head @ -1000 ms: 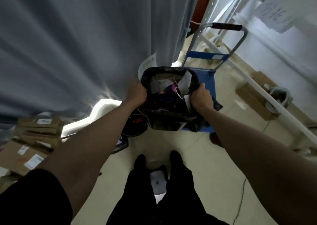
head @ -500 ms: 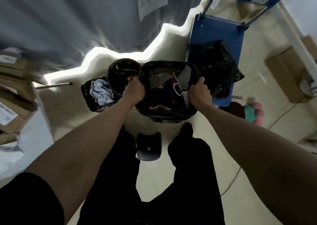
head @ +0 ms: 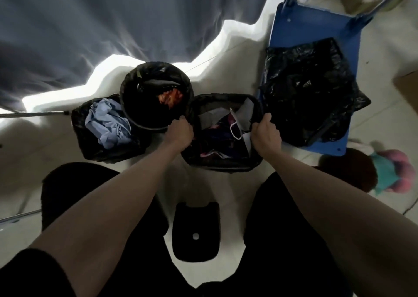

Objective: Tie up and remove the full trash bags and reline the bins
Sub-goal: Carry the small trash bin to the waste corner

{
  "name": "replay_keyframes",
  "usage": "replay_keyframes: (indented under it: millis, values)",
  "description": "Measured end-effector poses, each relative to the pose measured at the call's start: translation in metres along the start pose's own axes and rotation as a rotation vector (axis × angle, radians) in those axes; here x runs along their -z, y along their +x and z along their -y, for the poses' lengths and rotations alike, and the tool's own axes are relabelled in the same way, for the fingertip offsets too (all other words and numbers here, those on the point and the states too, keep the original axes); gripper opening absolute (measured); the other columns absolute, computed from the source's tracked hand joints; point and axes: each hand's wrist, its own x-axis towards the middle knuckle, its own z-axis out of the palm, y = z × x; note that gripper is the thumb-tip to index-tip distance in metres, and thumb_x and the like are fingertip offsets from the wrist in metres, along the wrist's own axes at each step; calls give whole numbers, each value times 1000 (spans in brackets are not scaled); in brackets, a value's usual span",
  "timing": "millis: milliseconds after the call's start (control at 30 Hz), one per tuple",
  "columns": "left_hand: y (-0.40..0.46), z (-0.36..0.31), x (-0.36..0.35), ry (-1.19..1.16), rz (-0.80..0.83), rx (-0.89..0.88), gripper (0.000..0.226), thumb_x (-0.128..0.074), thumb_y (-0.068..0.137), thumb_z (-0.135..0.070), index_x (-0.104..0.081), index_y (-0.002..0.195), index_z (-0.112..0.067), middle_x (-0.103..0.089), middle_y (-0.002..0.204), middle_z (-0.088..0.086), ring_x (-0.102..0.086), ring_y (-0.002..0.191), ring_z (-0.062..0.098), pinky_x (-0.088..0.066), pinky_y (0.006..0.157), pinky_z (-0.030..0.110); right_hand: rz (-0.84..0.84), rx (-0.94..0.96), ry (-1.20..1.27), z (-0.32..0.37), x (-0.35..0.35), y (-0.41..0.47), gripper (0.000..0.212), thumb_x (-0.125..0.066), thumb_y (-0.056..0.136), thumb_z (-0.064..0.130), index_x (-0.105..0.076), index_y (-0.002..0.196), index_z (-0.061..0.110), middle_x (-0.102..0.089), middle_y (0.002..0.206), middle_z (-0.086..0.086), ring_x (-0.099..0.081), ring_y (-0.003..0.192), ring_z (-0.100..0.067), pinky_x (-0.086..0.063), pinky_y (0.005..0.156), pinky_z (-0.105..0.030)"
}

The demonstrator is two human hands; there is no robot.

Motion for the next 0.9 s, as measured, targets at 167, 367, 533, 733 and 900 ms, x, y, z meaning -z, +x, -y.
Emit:
replay_keyframes:
  millis: [167,367,533,733,900]
  values:
    - [47,16,-41,-23,-96,-52,33,-41,99,-20,-55,117,3,-59,114,29,-58,106,45,-48,83,43,-80,117,23,-19,-43,40,13,-35,97,24,-31,100,12,-51,92,-12,-47,78,-33,-35,68,-41]
    - [95,26,-57,62,-272,-151,28,-41,99,-21,-56,110,0,-62,104,26,-60,96,45,-43,68,38,-121,113,68,-24,-79,80,19,-36,96,25,-36,107,9,-56,107,-21,-54,95,-42,-45,79,-49]
    - [127,16,-52,154,-340,-154,30,-42,98,-16,-54,120,0,-61,115,23,-59,106,44,-44,74,41,-153,106,131,-18,-93,102,21,-36,95,27,-37,107,10,-56,113,-23,-54,102,-42,-39,77,-44]
    - [156,18,-49,183,-308,-133,31,-45,95,-16,-59,117,0,-61,119,22,-59,110,42,-48,84,43,-174,130,144,-12,-108,119,30,-37,94,29,-40,115,7,-55,118,-22,-52,106,-41,-33,77,-41]
    - [156,32,-51,160,-256,-140,29,-45,95,-14,-62,111,2,-62,115,25,-60,105,42,-48,80,41,-131,154,112,-9,-113,115,19,-36,95,29,-33,104,12,-54,117,-23,-50,98,-38,-33,75,-41]
